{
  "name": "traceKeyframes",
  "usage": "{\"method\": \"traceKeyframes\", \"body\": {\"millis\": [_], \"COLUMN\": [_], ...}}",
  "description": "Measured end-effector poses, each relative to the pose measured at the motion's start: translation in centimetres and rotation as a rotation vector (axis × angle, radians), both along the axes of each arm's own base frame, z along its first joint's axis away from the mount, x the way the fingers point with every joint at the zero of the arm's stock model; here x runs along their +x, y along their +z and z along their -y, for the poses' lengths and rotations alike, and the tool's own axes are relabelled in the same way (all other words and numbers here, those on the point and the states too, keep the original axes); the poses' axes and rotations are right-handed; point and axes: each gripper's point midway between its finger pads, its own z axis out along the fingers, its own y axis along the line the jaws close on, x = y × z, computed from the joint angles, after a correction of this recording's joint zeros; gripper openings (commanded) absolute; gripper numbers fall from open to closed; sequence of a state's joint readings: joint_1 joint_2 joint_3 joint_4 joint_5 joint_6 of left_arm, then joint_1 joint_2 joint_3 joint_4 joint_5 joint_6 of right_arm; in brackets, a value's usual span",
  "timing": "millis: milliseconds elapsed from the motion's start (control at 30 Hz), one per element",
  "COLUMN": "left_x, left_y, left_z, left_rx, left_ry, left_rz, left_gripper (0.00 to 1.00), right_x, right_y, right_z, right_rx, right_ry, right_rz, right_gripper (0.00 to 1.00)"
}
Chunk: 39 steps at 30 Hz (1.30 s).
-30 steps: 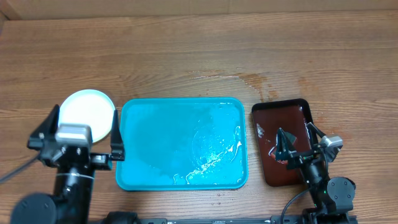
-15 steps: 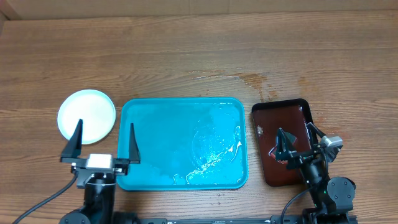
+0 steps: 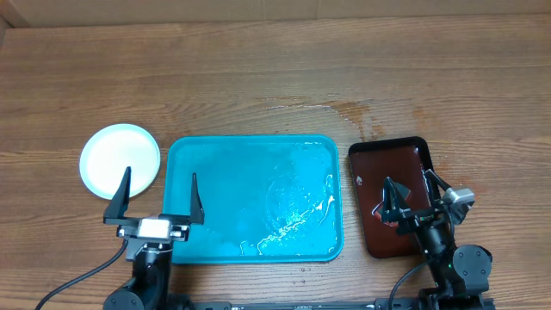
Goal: Clean dirty plates on tray and stack at the side
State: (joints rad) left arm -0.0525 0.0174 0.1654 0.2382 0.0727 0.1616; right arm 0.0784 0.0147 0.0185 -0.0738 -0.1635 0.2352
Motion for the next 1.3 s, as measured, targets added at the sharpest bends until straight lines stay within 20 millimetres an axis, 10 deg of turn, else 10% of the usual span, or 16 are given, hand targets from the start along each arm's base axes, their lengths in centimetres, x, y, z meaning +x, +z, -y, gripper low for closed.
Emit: {"method": "traceKeyframes", "body": {"millis": [567, 1300], "left_x": [1.3, 3.1], "left_y": [-3.8, -13.4], "left_z": [0.2, -2.1], "left_rx": [0.029, -0.213], "left_ry": [0.000, 0.089], "left_rz": [-0.020, -0.414], "left_gripper": [1.00, 1.00], "right_x": [0.0, 0.0], "right_y": [0.0, 0.0], "right_z": [0.0, 0.0], "right_rx": [0.000, 0.000], "right_ry": [0.000, 0.000], "right_rz": [0.000, 0.000], "right_gripper": [1.00, 1.00]}}
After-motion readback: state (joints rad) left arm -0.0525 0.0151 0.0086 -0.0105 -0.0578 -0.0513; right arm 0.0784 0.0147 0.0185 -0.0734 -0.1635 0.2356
